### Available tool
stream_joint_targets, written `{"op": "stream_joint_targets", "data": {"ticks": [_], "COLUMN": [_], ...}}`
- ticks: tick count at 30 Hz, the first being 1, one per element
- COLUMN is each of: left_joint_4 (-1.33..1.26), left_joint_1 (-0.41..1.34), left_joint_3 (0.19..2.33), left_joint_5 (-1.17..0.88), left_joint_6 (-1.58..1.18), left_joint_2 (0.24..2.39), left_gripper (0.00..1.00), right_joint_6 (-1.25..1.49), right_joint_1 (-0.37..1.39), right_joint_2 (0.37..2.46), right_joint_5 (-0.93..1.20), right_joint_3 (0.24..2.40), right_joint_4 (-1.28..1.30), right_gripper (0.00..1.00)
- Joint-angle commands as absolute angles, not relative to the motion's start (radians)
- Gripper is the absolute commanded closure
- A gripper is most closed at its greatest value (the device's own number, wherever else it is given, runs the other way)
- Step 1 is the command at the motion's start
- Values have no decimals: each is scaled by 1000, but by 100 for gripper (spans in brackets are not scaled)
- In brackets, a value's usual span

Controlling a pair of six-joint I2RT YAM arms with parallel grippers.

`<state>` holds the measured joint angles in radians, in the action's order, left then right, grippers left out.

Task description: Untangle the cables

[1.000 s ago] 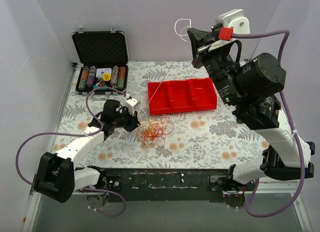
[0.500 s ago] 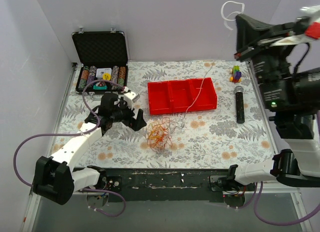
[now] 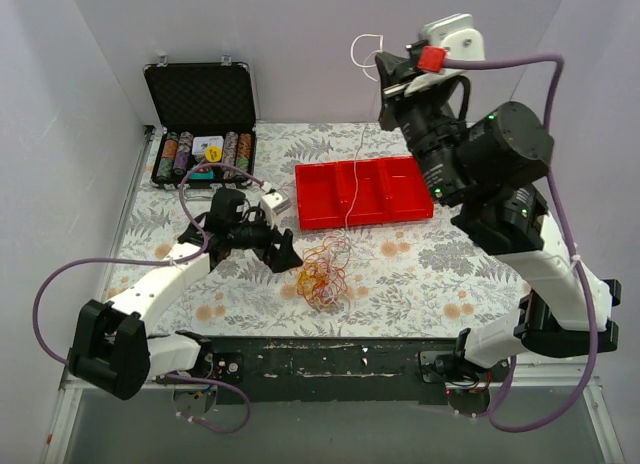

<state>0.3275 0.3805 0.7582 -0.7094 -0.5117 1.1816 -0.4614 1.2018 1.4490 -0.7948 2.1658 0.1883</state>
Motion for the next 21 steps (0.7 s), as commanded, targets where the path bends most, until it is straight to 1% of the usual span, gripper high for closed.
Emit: {"op": "stream_joint_targets", "data": {"ticks": [1,5,10,14,15,18,21], "left_joint_4": [230,184,107,81,87,109,133], "left_joint_1": [443,463,494,541,561,598,643], "left_joint_3": [779,842,842,839,842,839,827], "left_joint_5": [-690,-810,-926,-1061,-1048,-1011,-921], "left_joint_6": [-528,-632,-721,-779,-782,-772,-730], "left_joint_2": [1253,1313,1377,1420,1424,1427,1433], "left_gripper": [2,2,2,13,14,14,14], "right_joint_6": [-445,-379,-321,-281,-275,-267,-244], "right_joint_1": [1201,1201,1200,1201,1201,1201,1201], "right_joint_2": [1336,1298,1290,1284,1287,1305,1298], "right_joint_5": [-793,-769,-738,-713,-709,-698,-669], "right_joint_3": [2194,2151,2157,2163,2177,2236,2244], "right_joint_4": [78,80,112,136,144,166,170], "right_gripper": [99,99,99,99,99,99,99]}}
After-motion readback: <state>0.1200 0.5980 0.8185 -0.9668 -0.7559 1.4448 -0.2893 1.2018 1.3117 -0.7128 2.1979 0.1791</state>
